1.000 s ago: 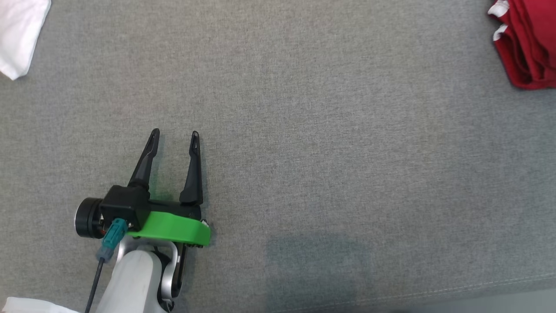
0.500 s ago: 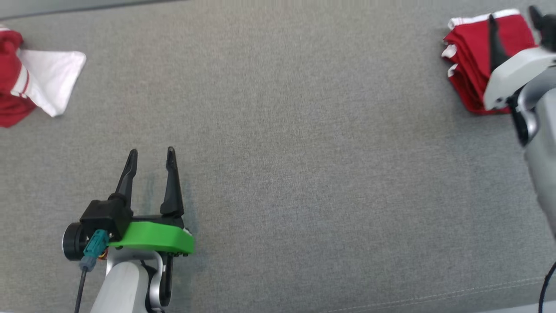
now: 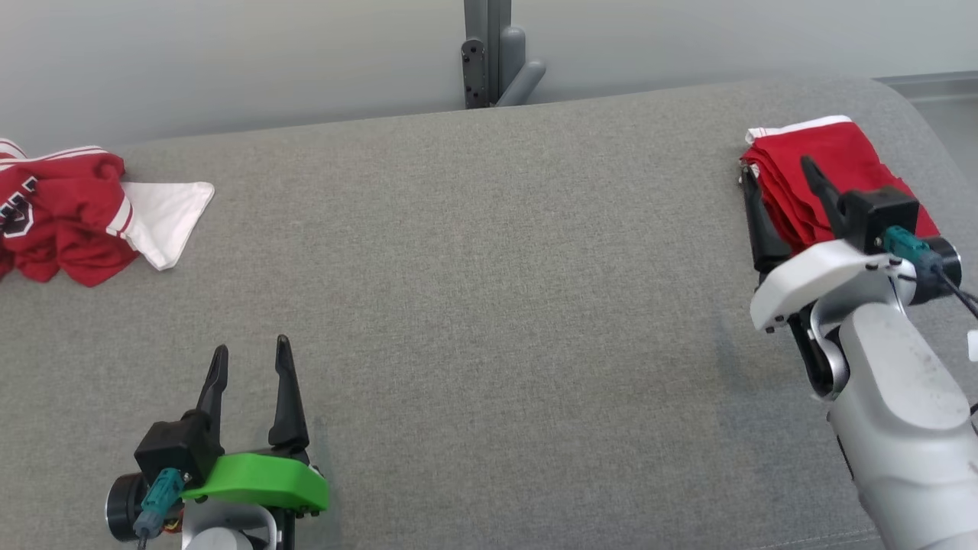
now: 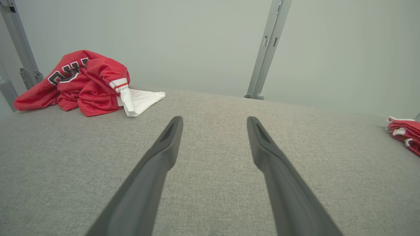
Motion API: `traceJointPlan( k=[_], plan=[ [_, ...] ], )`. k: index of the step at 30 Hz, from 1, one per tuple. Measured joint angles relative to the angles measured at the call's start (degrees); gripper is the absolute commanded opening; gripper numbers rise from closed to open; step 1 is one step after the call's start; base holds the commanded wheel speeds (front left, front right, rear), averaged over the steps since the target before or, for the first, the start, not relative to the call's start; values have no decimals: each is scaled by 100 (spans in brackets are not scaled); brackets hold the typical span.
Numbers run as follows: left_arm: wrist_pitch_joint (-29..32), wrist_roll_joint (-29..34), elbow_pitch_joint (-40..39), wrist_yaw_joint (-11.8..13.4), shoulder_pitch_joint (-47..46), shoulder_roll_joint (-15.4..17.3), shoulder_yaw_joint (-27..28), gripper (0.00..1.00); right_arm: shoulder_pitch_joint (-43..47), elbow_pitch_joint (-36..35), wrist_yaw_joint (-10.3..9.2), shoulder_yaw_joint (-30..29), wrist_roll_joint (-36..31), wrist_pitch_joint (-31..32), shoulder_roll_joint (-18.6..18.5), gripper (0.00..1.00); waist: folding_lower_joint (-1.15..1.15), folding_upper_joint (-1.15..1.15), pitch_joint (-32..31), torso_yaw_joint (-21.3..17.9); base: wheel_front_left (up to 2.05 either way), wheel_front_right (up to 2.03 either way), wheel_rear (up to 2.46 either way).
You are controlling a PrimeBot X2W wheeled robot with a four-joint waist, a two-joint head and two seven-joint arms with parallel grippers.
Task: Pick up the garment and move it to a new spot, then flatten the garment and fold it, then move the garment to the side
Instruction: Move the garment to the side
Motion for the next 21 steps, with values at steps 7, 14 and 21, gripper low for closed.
traceJointPlan(
  k=[7, 14, 21],
  plan=[
    [-8, 2, -104, -97, 331, -34, 100, 100, 1354, -1435, 0, -645, -280, -5, 667, 100, 0, 0, -279, 113, 0, 0, 0],
    [-9, 22, -223, -181, 600, -74, 151, 100, 2453, -2434, 0, -818, -472, 136, 949, 100, 0, 0, -346, 187, 0, 0, 0],
    [-9, 116, -245, -244, 705, -122, 153, 100, 3088, -2921, 0, -610, -175, 208, 976, 100, 0, 0, -294, 215, 0, 0, 0]
  ],
)
